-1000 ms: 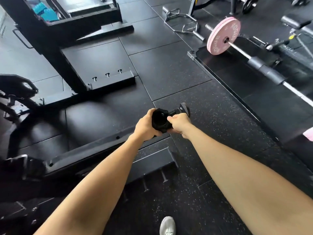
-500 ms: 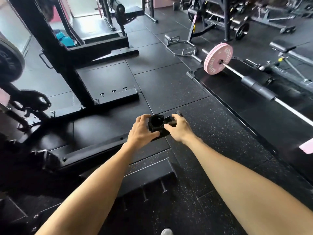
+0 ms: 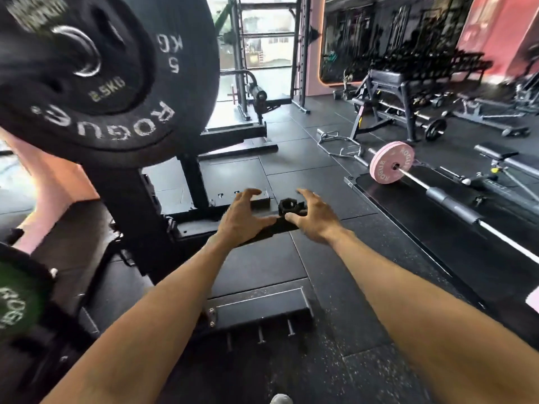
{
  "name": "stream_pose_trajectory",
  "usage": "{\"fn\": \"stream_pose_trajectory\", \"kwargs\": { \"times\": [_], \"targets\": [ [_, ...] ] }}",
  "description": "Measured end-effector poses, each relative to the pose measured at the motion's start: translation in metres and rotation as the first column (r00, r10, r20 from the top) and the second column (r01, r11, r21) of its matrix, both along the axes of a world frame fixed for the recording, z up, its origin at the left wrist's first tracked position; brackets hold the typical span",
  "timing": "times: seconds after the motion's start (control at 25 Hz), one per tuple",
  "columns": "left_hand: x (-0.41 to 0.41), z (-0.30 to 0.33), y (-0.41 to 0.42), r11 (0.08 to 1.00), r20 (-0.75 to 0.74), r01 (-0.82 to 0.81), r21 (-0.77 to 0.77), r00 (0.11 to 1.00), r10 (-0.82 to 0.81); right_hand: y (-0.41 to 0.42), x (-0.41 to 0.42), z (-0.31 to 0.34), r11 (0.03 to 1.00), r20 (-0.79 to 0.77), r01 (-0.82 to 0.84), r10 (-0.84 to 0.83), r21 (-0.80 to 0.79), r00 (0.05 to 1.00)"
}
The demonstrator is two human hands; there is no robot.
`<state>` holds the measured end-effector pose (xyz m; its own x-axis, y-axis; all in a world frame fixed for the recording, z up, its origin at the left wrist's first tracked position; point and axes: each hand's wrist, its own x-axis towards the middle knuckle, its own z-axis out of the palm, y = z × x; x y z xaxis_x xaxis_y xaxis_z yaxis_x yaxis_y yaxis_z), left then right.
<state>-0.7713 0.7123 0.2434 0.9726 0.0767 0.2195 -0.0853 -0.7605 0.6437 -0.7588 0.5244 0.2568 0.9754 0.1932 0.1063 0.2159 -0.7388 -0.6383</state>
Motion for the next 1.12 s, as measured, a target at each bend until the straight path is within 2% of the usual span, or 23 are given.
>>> {"fn": "stream_pose_trajectory", "kwargs": {
  "times": [0.24, 0.56, 0.88, 1.12],
  "targets": [
    [-0.123, 0.07, 0.027, 0.995, 0.11, -0.091, -0.026, 0.99, 0.094, 0.023, -0.109, 0.067, 0.988, 0.096, -0.151, 0.146, 0.041, 0.985],
    [-0.224, 0.159, 0.09, 0.974, 0.213, -0.226, 0.0, 0.952, 0.221, 0.087, -0.18, 0.162, 0.958, 0.279, -0.274, 0.24, 0.088, 0.93],
    [-0.298, 0.21, 0.182, 0.944, 0.244, -0.329, 0.024, 0.918, 0.314, 0.153, -0.223, 0.21, 0.959, 0.333, -0.256, 0.204, 0.121, 0.921],
    [-0.285, 0.246, 0.212, 0.932, 0.31, -0.358, -0.066, 0.88, 0.36, 0.181, -0.213, 0.232, 0.982, 0.34, -0.148, 0.101, 0.116, 0.935]
  ]
}}
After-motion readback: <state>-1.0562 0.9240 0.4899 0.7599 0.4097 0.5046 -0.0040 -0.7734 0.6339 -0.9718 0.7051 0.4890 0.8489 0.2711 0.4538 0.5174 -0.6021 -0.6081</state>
